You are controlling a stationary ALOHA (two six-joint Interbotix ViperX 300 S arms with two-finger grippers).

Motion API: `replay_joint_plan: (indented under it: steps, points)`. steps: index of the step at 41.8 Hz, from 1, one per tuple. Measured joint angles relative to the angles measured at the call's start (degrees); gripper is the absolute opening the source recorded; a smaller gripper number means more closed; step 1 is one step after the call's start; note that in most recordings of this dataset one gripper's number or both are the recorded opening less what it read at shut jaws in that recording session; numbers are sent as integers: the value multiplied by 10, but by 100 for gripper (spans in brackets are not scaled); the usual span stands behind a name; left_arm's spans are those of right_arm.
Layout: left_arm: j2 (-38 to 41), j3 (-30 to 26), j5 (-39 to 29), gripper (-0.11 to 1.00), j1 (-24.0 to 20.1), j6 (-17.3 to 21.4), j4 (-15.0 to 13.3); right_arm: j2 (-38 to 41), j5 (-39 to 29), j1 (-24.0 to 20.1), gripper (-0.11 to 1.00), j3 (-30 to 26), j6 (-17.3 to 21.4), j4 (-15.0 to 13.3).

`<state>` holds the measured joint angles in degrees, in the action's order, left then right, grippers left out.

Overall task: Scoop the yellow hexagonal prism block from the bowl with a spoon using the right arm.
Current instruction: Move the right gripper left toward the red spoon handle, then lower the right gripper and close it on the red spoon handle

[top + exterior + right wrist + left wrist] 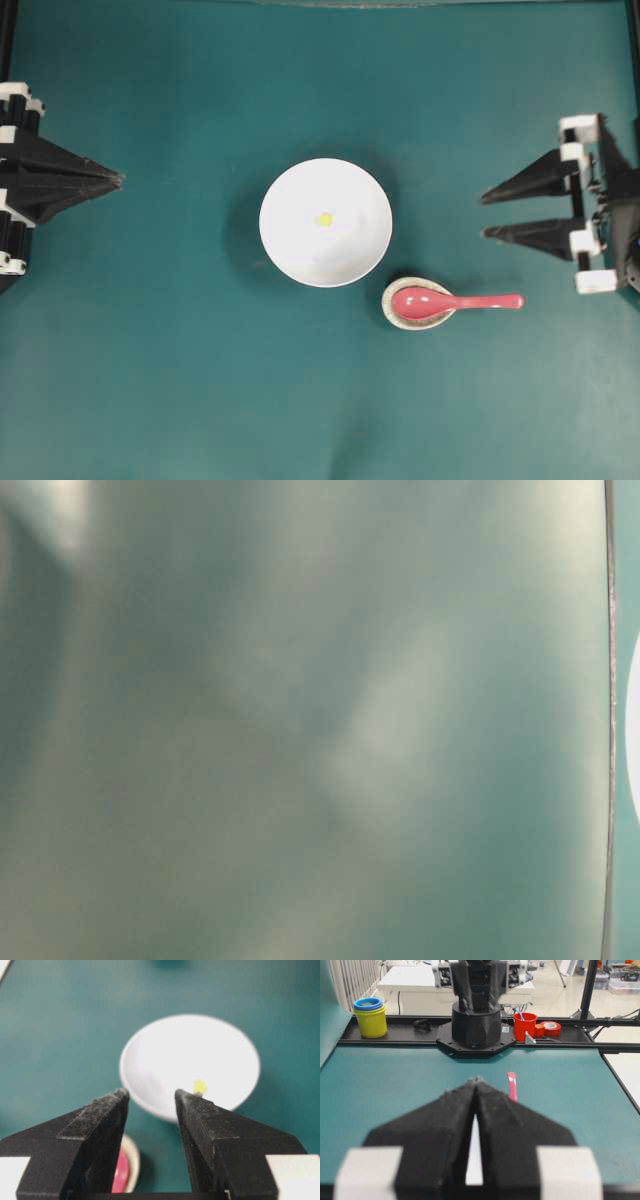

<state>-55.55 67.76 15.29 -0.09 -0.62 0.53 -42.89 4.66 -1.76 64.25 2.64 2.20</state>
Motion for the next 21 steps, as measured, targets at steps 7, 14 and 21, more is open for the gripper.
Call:
replay_joint_plan:
  steps: [7, 14, 21]
  points:
    - [0, 0, 0, 0, 0, 0, 0, 52, 36, -18, 49, 13, 0, 8]
    - [1, 0, 0, 0, 0, 0, 1, 104, 106, -38, 49, 36, 1, 22]
    - [1, 0, 0, 0, 0, 0, 1, 156, 167, -58, 49, 55, 7, 39]
